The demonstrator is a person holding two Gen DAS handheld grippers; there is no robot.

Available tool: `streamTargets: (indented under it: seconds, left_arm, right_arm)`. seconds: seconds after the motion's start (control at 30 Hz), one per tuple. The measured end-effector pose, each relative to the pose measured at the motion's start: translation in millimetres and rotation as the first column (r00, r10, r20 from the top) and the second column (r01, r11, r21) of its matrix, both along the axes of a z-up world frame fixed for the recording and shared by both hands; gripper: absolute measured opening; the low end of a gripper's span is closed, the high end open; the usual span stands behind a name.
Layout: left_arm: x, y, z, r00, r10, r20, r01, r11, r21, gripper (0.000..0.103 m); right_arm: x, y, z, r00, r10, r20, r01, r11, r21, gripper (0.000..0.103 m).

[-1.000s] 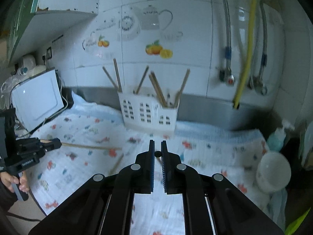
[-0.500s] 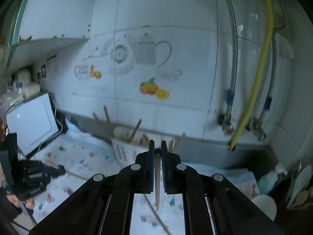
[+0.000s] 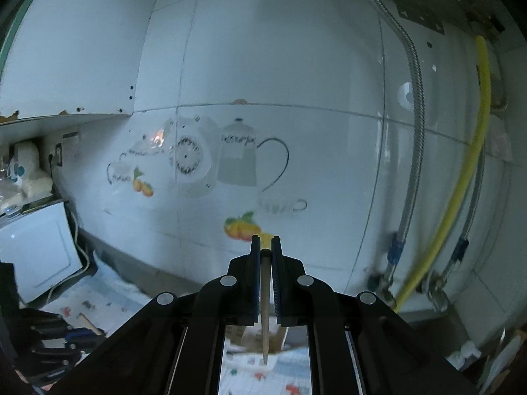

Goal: Organize utensils
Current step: 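Insert the left tool's chopstick into the white holder while the right tool inserts its own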

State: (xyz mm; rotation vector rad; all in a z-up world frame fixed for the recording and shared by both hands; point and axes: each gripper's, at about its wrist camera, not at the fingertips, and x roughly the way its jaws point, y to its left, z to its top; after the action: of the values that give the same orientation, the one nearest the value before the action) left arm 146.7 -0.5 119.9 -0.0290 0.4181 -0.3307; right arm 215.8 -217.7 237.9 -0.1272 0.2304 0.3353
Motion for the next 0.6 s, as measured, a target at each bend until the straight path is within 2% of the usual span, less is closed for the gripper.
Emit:
streamTargets:
  seconds: [0.27,0.47,0.6]
  left_arm:
    - [16,-3,41,0.996,-0.003,0.092,0.004,1.000,-0.007,0.006]
    - [21,-9,70,0.986,-0.002,0.169,0.003,1.000,-0.001,0.006]
    - [26,-12,91,0.976,0.000,0.218,0.002,1.000,-0.009,0.006]
  right_arm:
    - [34,-2,-18,1.000,-0.012,0.021,0.011,0.998,0.055,0.006]
    - [55,-2,-44,1.000,-0.016,-0.008,0.017,0.998,0.060,0.006]
    - [60,-4,-49,1.000,-0.018,-0.020,0.019,0.997,0.068,0.006]
